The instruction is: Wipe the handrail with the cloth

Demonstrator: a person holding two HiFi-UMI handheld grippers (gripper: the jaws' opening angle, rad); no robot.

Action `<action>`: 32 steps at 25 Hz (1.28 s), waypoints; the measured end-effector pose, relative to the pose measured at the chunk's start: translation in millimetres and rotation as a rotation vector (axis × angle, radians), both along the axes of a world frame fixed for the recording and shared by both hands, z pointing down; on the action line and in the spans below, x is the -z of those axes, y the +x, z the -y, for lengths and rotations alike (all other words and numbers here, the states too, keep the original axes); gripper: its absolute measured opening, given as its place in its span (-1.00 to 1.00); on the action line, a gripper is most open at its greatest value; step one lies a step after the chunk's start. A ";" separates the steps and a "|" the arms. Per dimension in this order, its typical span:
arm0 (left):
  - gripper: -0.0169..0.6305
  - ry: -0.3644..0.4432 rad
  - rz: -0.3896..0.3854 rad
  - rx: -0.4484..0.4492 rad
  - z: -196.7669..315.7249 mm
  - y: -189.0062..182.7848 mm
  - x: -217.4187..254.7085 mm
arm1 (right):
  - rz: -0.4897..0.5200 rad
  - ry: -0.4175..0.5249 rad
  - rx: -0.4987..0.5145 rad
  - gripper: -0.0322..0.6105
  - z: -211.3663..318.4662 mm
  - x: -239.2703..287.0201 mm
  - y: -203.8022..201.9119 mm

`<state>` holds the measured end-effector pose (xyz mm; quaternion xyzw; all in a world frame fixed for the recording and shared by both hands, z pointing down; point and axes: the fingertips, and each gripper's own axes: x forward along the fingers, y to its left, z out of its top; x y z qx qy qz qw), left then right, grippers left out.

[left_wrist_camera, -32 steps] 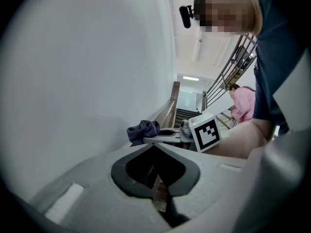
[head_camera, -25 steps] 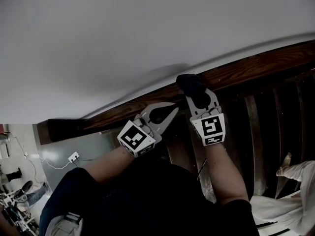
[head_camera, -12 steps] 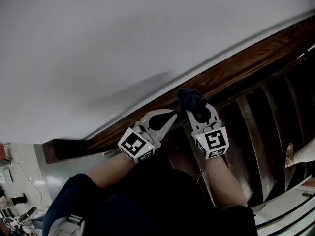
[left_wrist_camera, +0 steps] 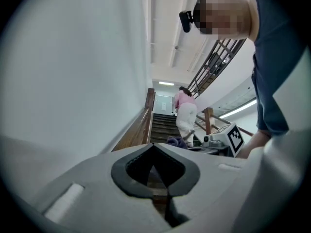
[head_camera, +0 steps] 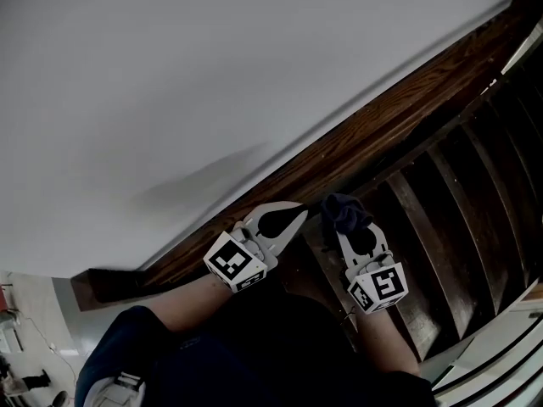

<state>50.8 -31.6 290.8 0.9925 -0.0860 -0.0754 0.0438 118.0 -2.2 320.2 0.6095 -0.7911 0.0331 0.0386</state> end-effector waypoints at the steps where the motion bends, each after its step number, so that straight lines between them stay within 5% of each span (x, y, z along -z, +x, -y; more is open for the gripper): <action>1: -0.93 -0.001 0.000 -0.015 -4.9 2.4 2.1 | 0.009 0.001 -0.011 -0.60 -6.4 1.6 1.6; 9: -0.93 0.003 -0.015 -0.095 -35.0 17.5 11.8 | 0.020 0.044 -0.063 -0.60 -32.1 16.4 7.5; 32: -0.93 0.002 -0.017 -0.067 -39.0 7.0 12.4 | 0.001 0.046 -0.007 -0.60 -31.2 23.7 -6.2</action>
